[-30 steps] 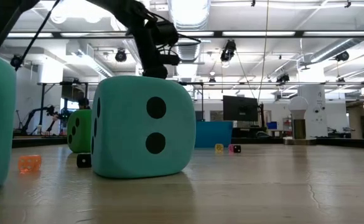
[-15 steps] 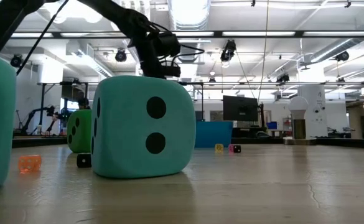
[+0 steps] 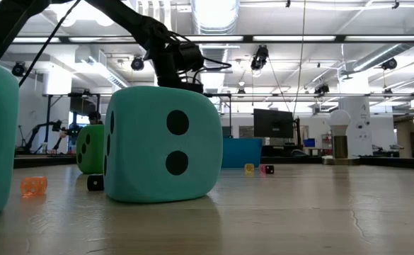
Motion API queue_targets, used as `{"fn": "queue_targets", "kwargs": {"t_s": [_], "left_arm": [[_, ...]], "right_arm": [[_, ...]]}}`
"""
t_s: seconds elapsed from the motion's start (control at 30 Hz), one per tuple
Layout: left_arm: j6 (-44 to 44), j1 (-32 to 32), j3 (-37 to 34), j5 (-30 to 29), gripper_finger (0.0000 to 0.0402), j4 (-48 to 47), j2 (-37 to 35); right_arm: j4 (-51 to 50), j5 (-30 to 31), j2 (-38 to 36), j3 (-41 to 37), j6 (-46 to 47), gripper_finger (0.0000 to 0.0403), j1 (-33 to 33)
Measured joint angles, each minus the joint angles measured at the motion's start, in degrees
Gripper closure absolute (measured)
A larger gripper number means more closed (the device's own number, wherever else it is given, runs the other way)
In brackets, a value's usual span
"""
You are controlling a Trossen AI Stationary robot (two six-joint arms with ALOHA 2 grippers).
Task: Pick & Place Dice
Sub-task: Put the top large green dice into the blue bin
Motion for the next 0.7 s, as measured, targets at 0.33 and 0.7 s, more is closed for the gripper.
{"fn": "queue_targets", "kwargs": {"t_s": [0.33, 0.7], "left_arm": [[-0.01, 0.00, 0.00, 0.00, 0.0003, 0.22, 0.00], [-0.11, 0.00, 0.00, -0.66, 0.0004, 0.24, 0.00]], "right_arm": [[0.00, 0.01, 0.01, 0.00, 0.00, 0.0394, -0.02], [0.00, 0.01, 0.01, 0.00, 0.00, 0.0394, -0.02]]}}
